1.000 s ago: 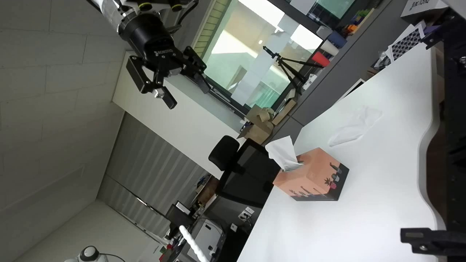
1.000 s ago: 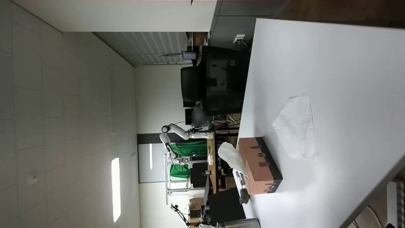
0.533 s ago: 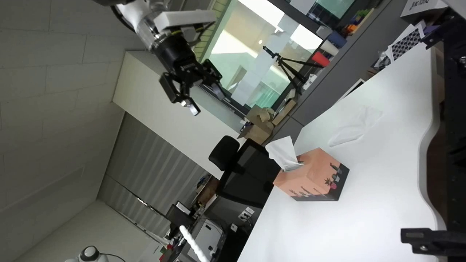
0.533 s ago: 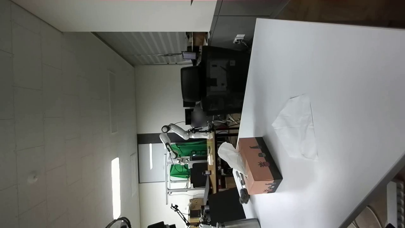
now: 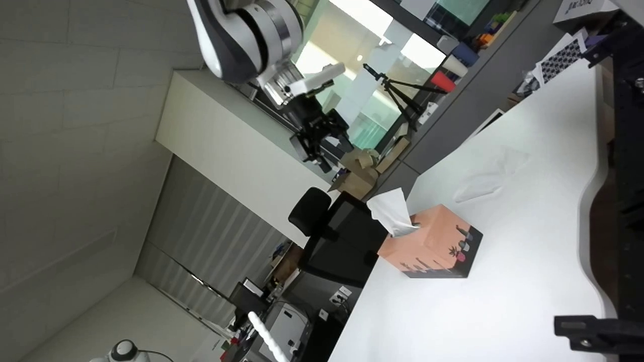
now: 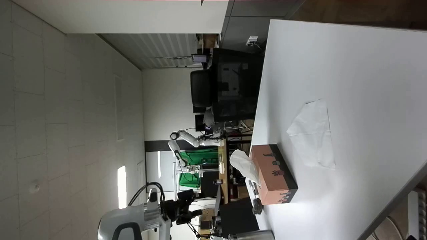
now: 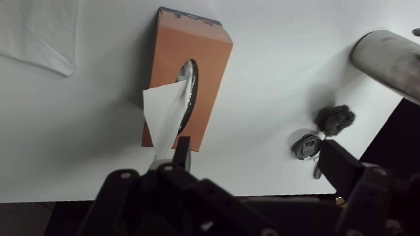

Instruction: Take a tissue from the tissue box and put it on the table

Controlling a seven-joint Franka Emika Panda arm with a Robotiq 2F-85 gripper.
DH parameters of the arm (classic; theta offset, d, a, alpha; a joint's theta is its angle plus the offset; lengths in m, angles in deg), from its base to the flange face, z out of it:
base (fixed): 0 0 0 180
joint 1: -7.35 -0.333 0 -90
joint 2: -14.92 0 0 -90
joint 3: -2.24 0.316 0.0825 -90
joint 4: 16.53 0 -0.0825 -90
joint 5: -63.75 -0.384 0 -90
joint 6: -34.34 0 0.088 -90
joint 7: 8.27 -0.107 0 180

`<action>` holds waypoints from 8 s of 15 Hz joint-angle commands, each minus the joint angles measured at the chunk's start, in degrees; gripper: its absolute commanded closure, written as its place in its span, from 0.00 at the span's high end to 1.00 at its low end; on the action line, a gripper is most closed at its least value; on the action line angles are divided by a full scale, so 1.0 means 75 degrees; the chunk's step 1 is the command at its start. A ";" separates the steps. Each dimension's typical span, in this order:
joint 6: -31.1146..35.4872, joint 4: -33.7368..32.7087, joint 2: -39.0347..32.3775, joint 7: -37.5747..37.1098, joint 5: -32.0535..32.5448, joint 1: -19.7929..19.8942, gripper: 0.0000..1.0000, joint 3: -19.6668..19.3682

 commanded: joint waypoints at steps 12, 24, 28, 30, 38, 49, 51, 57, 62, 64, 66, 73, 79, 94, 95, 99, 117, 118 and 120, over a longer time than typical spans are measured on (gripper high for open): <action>0.0498 -0.2886 -0.4437 0.1775 -0.2959 0.1666 1.00 0.0806; 0.2409 -0.2845 -0.5328 0.2057 -0.3819 0.1707 0.53 0.1549; 0.2497 -0.2785 -0.5236 0.1978 -0.3728 0.1708 0.24 0.1627; 0.2498 -0.2744 -0.5156 0.1893 -0.3630 0.1691 0.11 0.1574; 0.2773 -0.2067 -0.4054 0.0641 -0.1793 0.0926 0.00 0.0550; 0.0506 -0.2978 -0.3218 -0.3687 0.5704 -0.2552 0.00 -0.5050; -0.0348 -0.2778 -0.2719 -0.4729 0.7028 -0.2736 0.00 -0.5095; -0.2147 -0.1815 -0.2217 -0.6235 0.8145 0.0021 0.00 -0.1627; -0.1666 -0.1209 -0.2437 -0.6757 0.8122 0.1116 0.00 -0.0671; -0.1480 -0.1080 -0.2462 -0.6696 0.7870 0.1357 0.00 -0.0538; -0.1571 -0.1164 -0.2520 -0.6416 0.7820 0.1473 0.01 -0.0393; -0.1499 -0.1089 -0.2523 -0.6417 0.7642 0.1580 0.01 -0.0339; -0.1153 -0.1450 -0.2912 -0.6941 0.7952 0.1743 0.00 -0.0406; 0.1567 -0.3517 -0.6249 -0.8665 0.8715 0.1955 0.00 -0.1391; 0.1593 -0.3689 -0.6530 -0.8616 0.8593 0.1921 0.00 -0.1441; 0.1468 -0.4224 -0.7441 -0.8079 0.7795 0.1930 0.00 -0.1423; 0.0106 -0.3747 -0.6117 -0.5312 0.5350 0.0745 0.93 -0.2467; -0.0080 -0.3606 -0.5849 -0.5330 0.5438 0.0702 1.00 -0.2458; -0.0736 -0.3381 -0.5375 -0.5444 0.5735 0.0601 1.00 -0.2404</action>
